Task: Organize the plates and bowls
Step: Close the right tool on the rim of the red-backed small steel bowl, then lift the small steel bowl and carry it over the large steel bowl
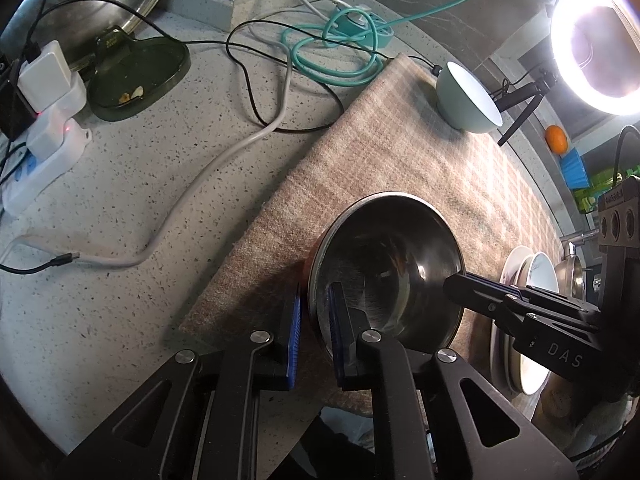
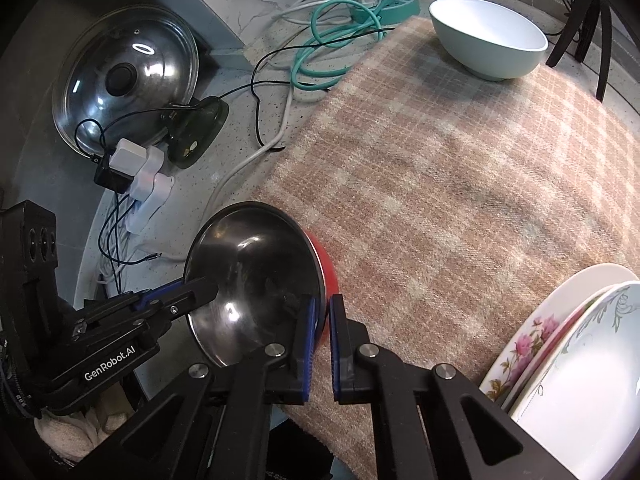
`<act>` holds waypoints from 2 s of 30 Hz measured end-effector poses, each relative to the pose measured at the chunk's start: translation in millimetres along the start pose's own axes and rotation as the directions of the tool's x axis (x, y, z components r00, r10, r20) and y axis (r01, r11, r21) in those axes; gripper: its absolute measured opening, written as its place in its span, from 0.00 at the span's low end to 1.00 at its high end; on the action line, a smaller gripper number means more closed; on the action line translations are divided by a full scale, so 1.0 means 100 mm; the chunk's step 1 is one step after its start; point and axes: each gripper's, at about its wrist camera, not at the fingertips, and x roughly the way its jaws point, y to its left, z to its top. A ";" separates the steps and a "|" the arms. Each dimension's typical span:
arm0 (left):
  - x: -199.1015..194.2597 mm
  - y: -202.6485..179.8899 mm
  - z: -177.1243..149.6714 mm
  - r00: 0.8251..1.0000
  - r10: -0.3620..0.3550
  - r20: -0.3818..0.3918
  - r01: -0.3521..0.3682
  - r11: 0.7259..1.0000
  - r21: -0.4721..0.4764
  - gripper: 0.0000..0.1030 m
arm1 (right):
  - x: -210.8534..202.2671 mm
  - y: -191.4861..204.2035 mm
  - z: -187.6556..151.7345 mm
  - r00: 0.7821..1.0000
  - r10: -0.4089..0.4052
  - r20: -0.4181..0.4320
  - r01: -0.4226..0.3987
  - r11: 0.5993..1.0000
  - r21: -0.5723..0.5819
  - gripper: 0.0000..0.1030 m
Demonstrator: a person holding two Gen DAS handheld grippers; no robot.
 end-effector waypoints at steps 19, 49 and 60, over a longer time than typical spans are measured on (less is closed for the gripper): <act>-0.27 -0.55 0.26 0.995 -0.077 0.068 0.069 0.992 0.110 0.11 | -0.71 -0.26 0.03 0.992 -0.006 0.128 -0.004 0.997 0.077 0.06; -0.06 -2.39 0.23 0.965 -0.262 -0.026 0.245 0.860 0.448 0.11 | -1.91 -1.60 -0.72 0.936 -0.203 0.288 0.078 0.916 0.393 0.06; 0.01 -2.96 0.09 0.954 -0.291 -0.069 0.283 0.803 0.525 0.11 | -2.19 -1.96 -1.02 0.917 -0.248 0.314 0.074 0.876 0.476 0.06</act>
